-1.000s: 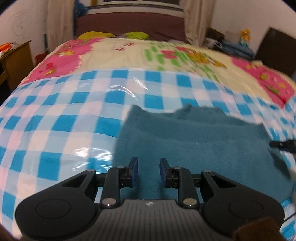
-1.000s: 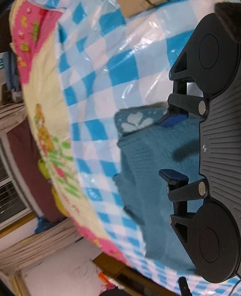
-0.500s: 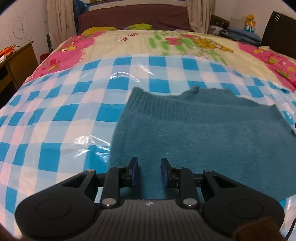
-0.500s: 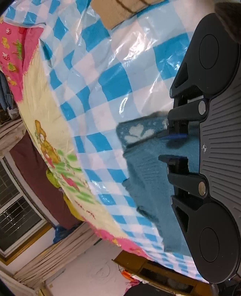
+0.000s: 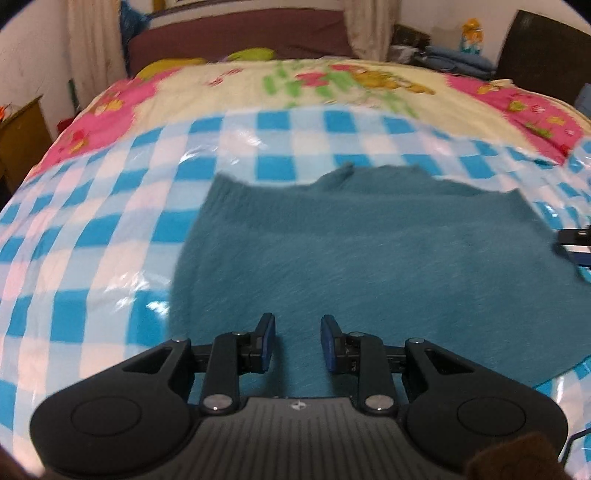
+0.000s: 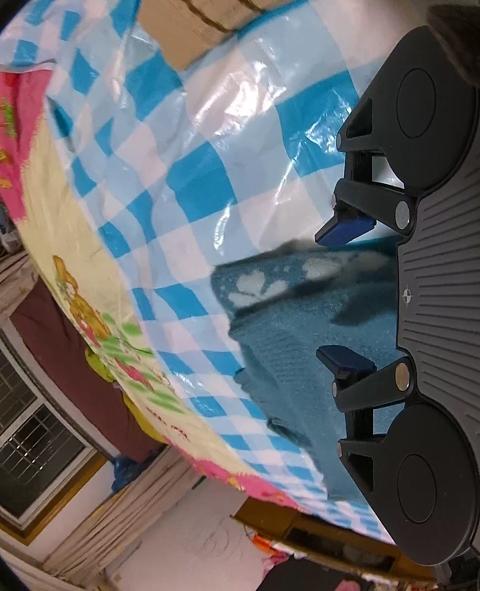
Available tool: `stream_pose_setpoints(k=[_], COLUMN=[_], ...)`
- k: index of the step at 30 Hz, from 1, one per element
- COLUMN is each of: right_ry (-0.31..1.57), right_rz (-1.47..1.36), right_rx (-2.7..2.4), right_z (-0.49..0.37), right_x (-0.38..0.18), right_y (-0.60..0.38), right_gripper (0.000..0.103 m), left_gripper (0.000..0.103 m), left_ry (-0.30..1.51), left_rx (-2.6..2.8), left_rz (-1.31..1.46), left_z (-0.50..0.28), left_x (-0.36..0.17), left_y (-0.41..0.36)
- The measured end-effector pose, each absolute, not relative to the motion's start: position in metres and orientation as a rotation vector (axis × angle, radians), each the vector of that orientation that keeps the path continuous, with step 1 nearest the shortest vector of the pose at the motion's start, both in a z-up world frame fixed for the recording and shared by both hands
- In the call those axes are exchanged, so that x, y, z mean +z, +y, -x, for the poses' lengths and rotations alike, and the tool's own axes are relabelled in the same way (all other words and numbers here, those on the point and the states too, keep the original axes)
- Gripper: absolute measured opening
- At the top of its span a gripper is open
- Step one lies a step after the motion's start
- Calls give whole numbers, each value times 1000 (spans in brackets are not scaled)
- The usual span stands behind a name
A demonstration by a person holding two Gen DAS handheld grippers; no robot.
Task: Fold small clothes
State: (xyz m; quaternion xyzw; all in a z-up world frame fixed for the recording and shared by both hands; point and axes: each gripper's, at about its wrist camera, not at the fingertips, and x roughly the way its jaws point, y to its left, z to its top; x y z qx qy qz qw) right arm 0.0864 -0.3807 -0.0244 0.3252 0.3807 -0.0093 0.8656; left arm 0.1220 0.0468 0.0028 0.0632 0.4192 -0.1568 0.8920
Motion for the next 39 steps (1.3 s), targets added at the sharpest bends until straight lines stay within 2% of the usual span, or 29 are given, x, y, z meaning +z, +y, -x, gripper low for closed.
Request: stream_pose_setpoints(k=[9, 19, 20, 22, 23, 24, 29, 35, 39], right_ry=[813, 833, 833, 838, 840, 832, 737, 662, 640], right_rz=[-881, -940, -941, -935, -939, -961, -1126, -1238, -1297], right_rx=[87, 206, 197, 176, 171, 174, 191, 258, 271], right_z=[-99, -83, -84, -85, -83, -80, -55, -37, -41], right_x=[-68, -72, -73, -71, -69, -67, -63, -40, -18], right_y=[-391, -390, -388, -384, -385, -387, -398, -385, -373], right_gripper=[66, 67, 65, 52, 41, 35, 27, 26, 27], left_gripper=[31, 31, 31, 31, 31, 31, 31, 22, 21], left_ry=[831, 805, 802, 775, 757, 745, 803, 819, 815], left_rx=[-457, -487, -484, -480, -470, -457, -414, -486, -518], left_rz=[-223, -271, -278, -276, -275, -275, -287, -309, -272], left_z=[-94, -102, -102, -99, -98, -99, -114, -98, -97], left_x=[-3, -15, -14, -7, -3, 0, -16, -29, -30], left_y=[0, -38, -40, -37, -34, -31, -24, -41, -39])
